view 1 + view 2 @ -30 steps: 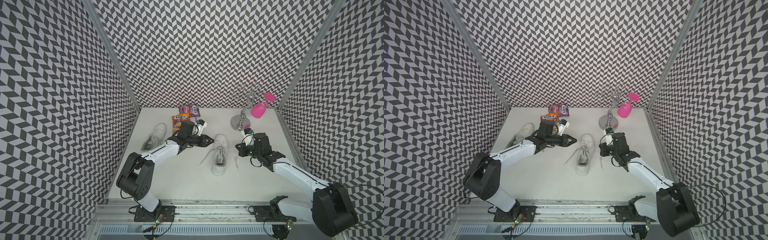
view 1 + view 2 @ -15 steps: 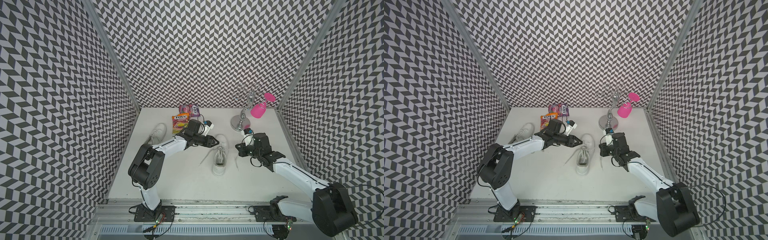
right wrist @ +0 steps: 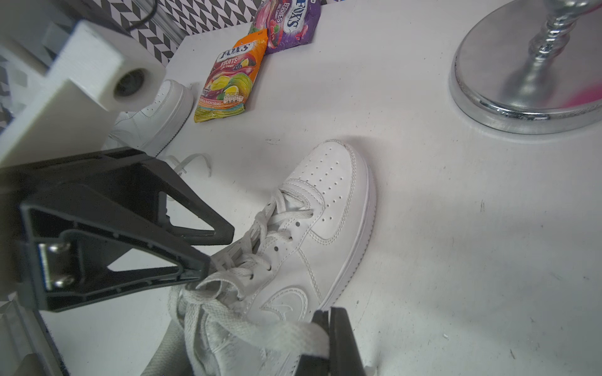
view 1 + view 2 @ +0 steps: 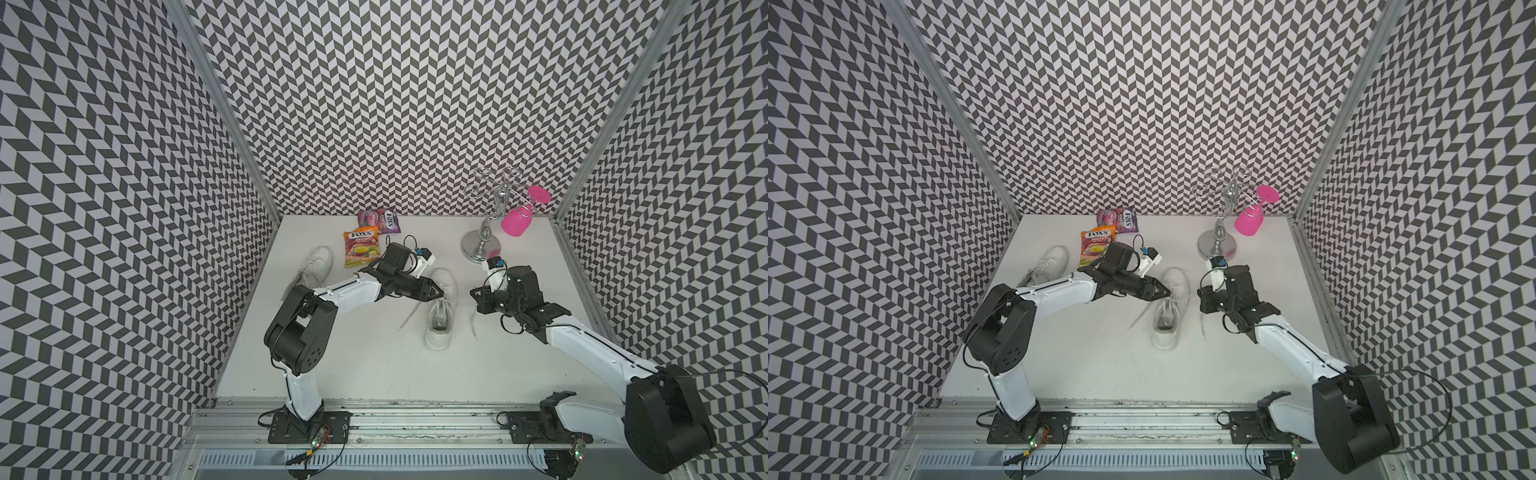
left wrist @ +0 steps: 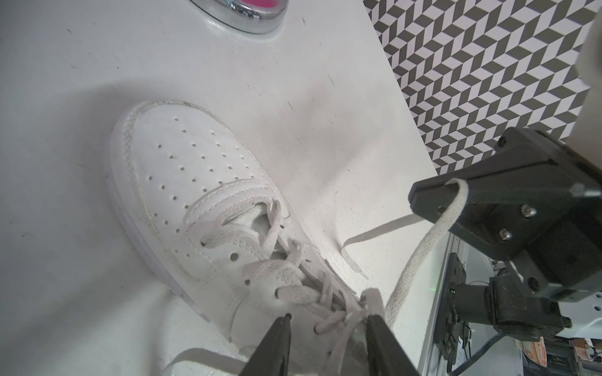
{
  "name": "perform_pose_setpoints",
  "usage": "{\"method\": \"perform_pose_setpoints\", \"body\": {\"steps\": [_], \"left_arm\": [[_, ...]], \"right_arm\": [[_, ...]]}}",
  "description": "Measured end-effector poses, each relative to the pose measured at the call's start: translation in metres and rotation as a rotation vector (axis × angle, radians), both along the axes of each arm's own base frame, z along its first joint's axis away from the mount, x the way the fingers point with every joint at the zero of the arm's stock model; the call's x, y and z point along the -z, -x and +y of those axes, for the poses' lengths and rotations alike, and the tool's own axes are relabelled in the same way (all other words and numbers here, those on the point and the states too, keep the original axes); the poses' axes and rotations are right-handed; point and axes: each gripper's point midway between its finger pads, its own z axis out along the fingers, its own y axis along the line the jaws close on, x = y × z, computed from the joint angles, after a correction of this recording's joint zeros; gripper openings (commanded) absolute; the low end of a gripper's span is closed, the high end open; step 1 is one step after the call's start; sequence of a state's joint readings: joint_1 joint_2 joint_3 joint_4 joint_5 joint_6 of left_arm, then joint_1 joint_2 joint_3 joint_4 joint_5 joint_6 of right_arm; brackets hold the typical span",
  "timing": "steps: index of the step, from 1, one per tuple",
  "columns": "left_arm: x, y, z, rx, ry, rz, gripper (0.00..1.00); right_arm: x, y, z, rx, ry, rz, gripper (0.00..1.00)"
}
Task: Tie the shoes
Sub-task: Cross the shoelace with the shoelace.
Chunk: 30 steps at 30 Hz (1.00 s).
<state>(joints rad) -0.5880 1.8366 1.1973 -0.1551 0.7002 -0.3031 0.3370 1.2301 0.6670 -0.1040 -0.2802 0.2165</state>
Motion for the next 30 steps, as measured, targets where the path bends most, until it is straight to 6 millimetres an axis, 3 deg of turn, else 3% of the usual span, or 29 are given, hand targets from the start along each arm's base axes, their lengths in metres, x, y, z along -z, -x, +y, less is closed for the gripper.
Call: {"method": "perform_pose_setpoints", "body": {"steps": [17,23,30], "left_arm": [[-0.015,-0.007,-0.007,0.011,0.013,-0.050,0.35],[-0.014,-0.009,-0.006,0.000,0.004,-0.056,0.39],[-0.007,-0.012,-0.004,-0.019,-0.022,-0.053,0.36]], "right_arm": [[0.000,0.000,0.001,-0.004,-0.003,0.001,0.00],[0.000,0.000,0.001,-0.004,-0.003,0.001,0.00],[0.000,0.000,0.001,-0.004,-0.003,0.001,0.00]]}}
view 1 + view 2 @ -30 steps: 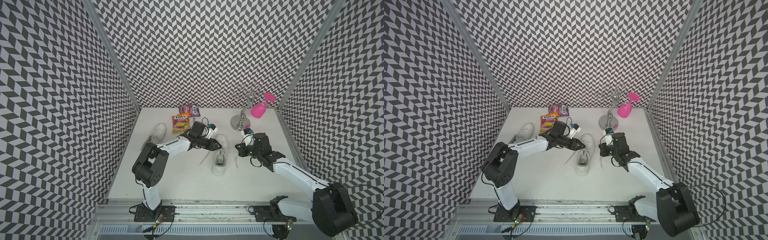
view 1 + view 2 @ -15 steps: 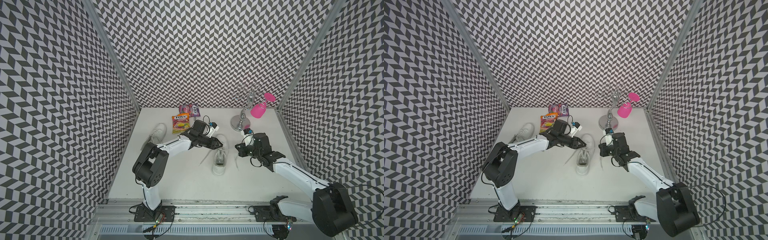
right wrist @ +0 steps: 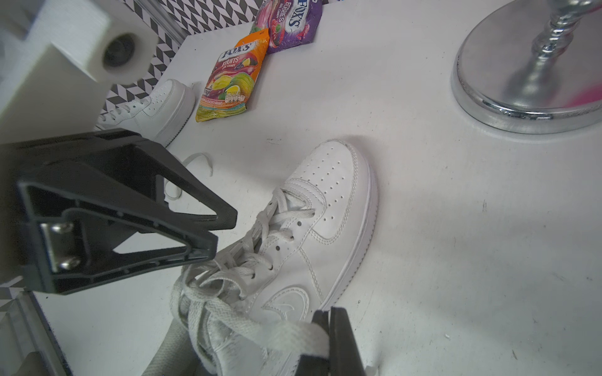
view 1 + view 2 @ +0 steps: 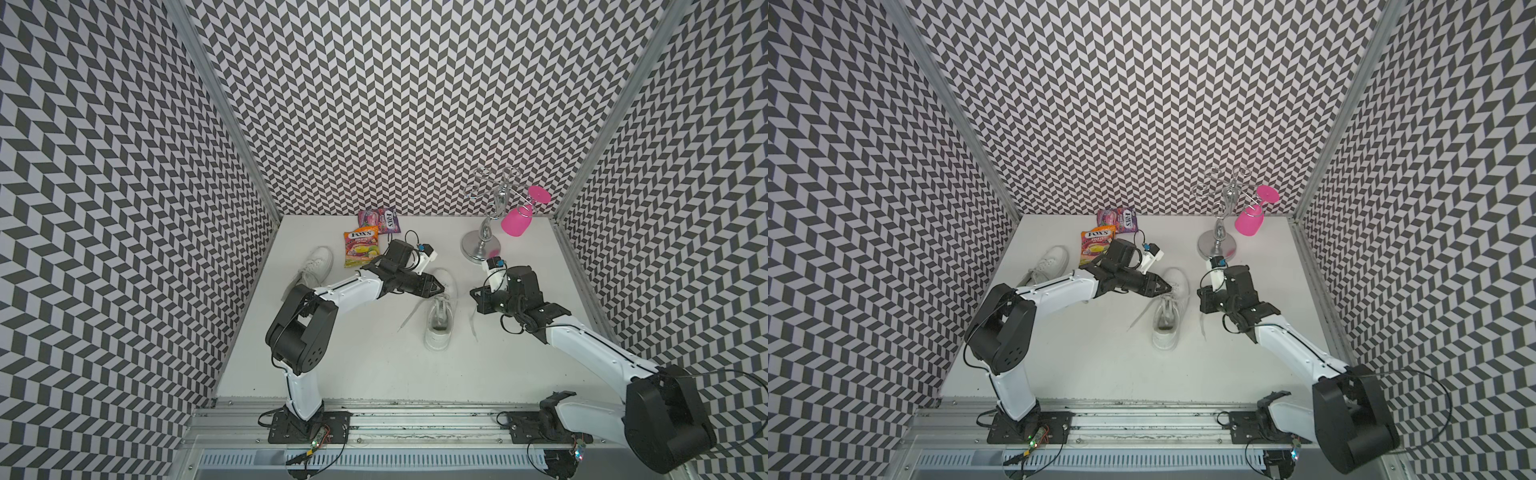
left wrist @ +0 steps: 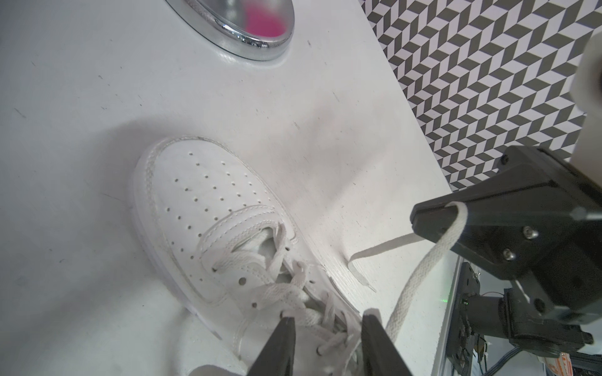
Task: Tie the shoes
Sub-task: Cross the shoelace with the shoelace.
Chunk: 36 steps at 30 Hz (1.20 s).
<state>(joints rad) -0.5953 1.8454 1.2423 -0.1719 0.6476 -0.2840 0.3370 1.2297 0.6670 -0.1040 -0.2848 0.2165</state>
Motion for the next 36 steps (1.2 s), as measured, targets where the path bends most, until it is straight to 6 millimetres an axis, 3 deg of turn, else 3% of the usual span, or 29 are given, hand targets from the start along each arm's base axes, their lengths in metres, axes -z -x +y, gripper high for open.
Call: {"method": "perform_pose_setpoints", "body": {"steps": [18,26,30,33,36], "left_arm": [[0.005,0.002,0.001,0.008,-0.013,0.009,0.14],[-0.004,0.004,-0.002,0.023,0.003,-0.020,0.05],[-0.013,0.006,-0.004,0.027,0.013,-0.041,0.04],[-0.020,0.005,-0.003,0.022,0.019,-0.058,0.21],[-0.022,0.002,-0.001,0.007,0.010,-0.075,0.28]], "right_arm": [[-0.001,0.001,0.001,-0.006,-0.005,0.000,0.00],[-0.010,0.004,0.006,-0.035,-0.035,-0.018,0.00],[-0.011,0.004,0.007,-0.040,-0.040,-0.020,0.00],[-0.011,0.004,0.008,-0.042,-0.041,-0.020,0.00],[-0.012,0.004,0.008,-0.042,-0.042,-0.023,0.00]]}}
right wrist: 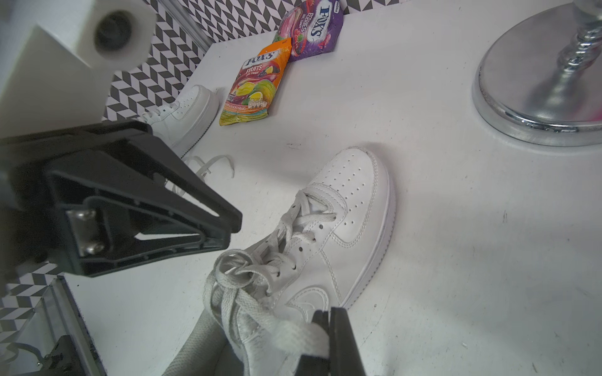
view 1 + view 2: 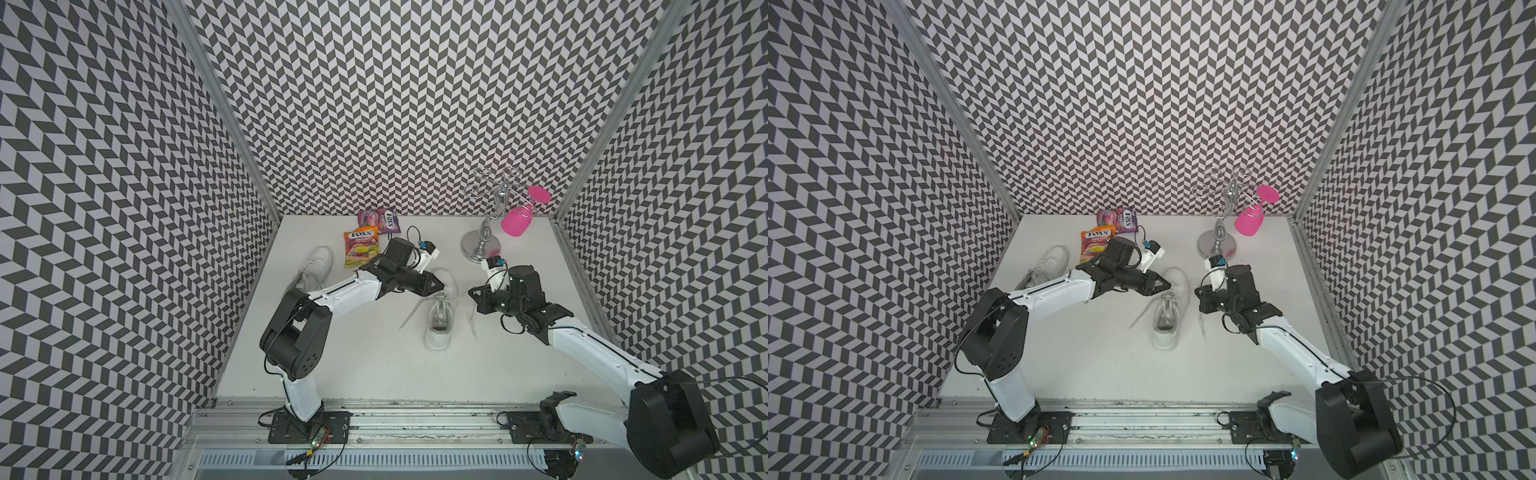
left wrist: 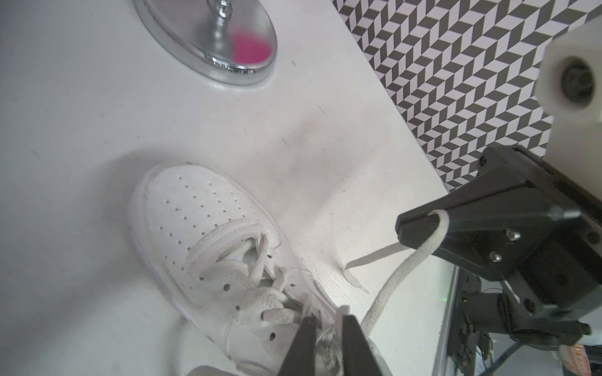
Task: Tie the shoes
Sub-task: Cross the shoelace with the shoelace.
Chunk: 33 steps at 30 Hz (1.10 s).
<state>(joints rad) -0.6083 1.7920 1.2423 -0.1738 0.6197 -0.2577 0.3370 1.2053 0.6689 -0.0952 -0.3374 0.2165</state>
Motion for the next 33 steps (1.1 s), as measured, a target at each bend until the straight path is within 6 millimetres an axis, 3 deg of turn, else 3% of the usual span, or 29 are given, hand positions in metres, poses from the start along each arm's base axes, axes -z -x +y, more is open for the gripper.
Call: {"method": "perform_pose_setpoints", "body": {"steps": [23,33], "left_arm": [[0.023,0.005,0.008,-0.002,-0.085,0.034,0.35],[0.030,0.009,0.005,0.011,-0.100,0.046,0.30]], "right_arm": [[0.000,0.000,0.000,0.000,0.000,-0.001,0.00],[0.000,0.000,0.000,0.000,0.000,-0.001,0.00]]}}
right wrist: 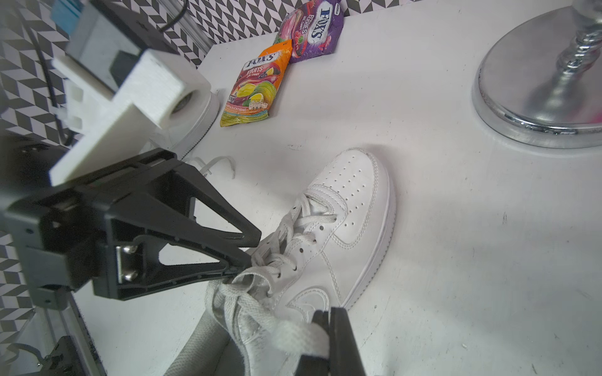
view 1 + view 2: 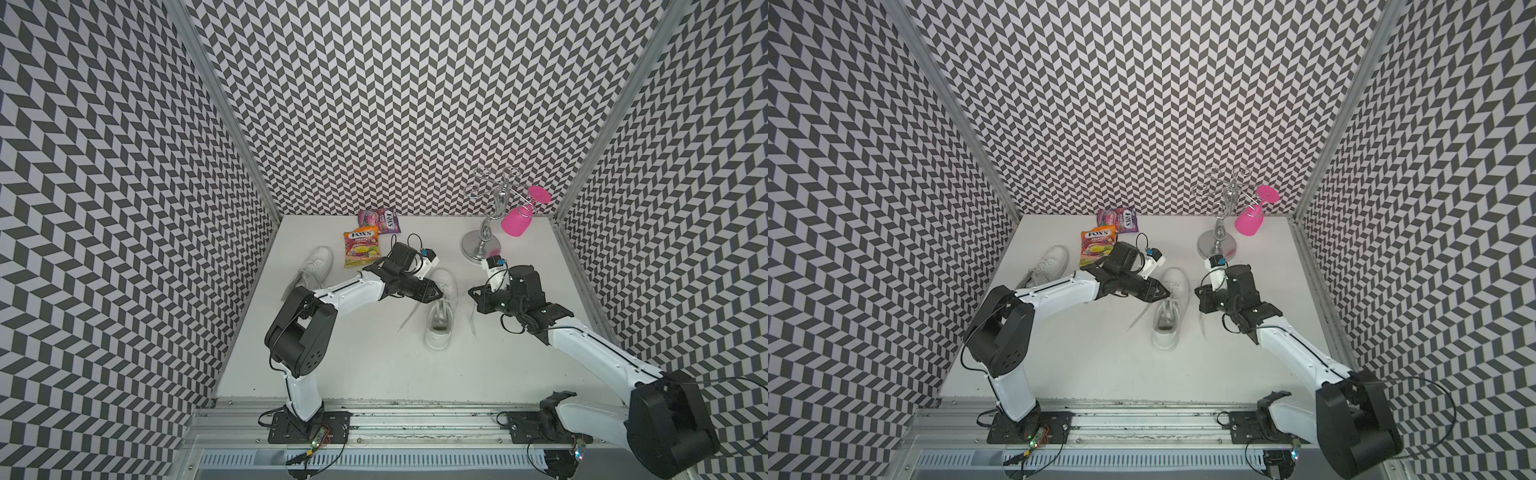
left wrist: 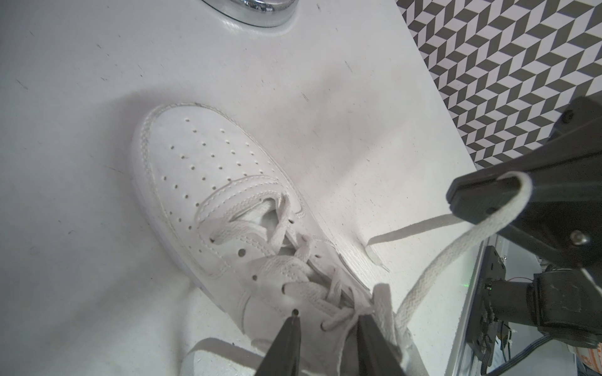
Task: Tie the shoes
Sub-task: Cross the shoelace with the shoelace.
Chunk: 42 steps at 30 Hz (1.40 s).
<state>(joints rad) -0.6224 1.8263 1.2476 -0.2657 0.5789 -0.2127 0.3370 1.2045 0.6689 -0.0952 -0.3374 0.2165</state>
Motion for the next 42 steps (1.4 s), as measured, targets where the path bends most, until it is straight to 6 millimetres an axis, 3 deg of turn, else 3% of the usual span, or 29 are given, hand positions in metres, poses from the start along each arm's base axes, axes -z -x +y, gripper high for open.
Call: {"method": "perform_pose_setpoints", "body": {"steps": [12,19,42], "left_arm": [[-0.012,-0.004,-0.006,0.017,0.026,-0.031,0.16],[-0.011,-0.003,-0.007,0.016,0.021,-0.034,0.26],[-0.007,-0.003,-0.003,0.007,-0.003,-0.026,0.22]], "right_arm": [[-0.001,0.001,0.002,-0.010,-0.006,0.000,0.00],[-0.003,0.001,0.003,-0.018,-0.011,-0.007,0.00],[-0.012,-0.002,0.004,-0.022,-0.018,-0.033,0.00]]}}
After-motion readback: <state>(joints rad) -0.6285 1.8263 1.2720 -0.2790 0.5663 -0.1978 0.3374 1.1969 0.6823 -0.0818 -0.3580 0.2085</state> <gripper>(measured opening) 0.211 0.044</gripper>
